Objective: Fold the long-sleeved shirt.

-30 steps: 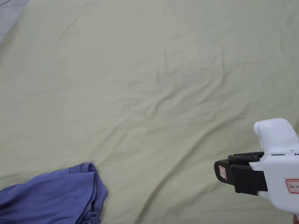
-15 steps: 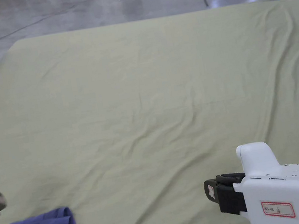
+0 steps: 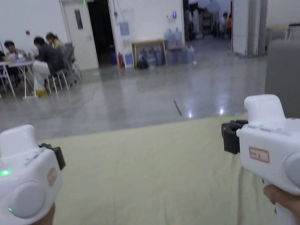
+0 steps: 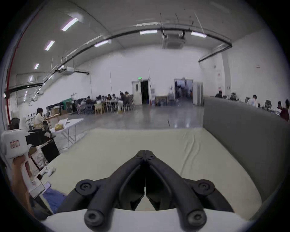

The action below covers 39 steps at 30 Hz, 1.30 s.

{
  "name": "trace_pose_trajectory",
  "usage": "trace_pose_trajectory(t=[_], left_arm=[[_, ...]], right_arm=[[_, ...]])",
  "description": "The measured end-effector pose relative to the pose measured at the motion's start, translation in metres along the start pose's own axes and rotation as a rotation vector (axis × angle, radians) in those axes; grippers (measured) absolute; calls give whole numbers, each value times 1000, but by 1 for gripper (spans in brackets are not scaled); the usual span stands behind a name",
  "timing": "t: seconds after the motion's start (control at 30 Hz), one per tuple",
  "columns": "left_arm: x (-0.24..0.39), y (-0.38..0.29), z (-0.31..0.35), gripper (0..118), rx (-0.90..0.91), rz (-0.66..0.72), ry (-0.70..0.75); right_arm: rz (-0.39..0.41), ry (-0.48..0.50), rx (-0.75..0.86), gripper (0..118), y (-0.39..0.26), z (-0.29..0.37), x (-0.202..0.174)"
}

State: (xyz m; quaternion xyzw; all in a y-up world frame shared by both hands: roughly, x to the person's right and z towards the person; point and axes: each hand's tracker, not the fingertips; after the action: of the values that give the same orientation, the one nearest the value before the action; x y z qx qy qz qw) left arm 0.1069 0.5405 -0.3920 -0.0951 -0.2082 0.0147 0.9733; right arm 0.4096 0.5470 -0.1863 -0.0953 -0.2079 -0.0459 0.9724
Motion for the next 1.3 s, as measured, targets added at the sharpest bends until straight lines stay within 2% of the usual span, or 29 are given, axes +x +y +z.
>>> trace_pose_trajectory(t=[0.03, 0.17, 0.3, 0.67, 0.9, 0.93, 0.97, 1.0, 1.03, 1.07, 1.13, 1.23, 1.3], left_arm=[[11, 7, 1, 0, 15, -8, -15], [34, 22, 3, 0, 52, -17, -32], [47, 27, 13, 0, 75, -3, -20], [55, 27, 35, 0, 93, -69, -32], [52, 31, 34, 0, 95, -55, -49], [49, 33, 35, 16, 92, -28, -95], [48, 34, 36, 70, 94, -20, -101], [47, 36, 34, 118, 90, -19, -70], [47, 37, 30, 118, 59, -25, -54], [45, 38, 52, 118, 96, -37, -66], [44, 34, 50, 118, 86, -49, -66], [44, 34, 52, 118, 102, -59, -54], [44, 33, 45, 118, 94, -61, -57]], right_arm=[[2, 10, 11, 3, 6, -1, 2], [22, -49, 69, 3, 21, 1, 3], [-14, -85, 109, 3, 28, 9, 8], [28, -76, 109, 3, 31, 13, -9], [38, -76, 108, 4, 32, 10, -12], [44, -64, 111, 35, 32, 10, -12], [48, -62, 113, 89, 33, 9, -13], [56, -74, 98, 118, 36, 6, -15], [73, -90, 40, 117, 37, 4, -15], [93, -70, 168, 118, 34, 5, -15], [62, 43, 109, 118, 34, 3, -16], [63, 4, 88, 118, 38, 9, -22], [98, -81, 89, 118, 38, 8, -26]])
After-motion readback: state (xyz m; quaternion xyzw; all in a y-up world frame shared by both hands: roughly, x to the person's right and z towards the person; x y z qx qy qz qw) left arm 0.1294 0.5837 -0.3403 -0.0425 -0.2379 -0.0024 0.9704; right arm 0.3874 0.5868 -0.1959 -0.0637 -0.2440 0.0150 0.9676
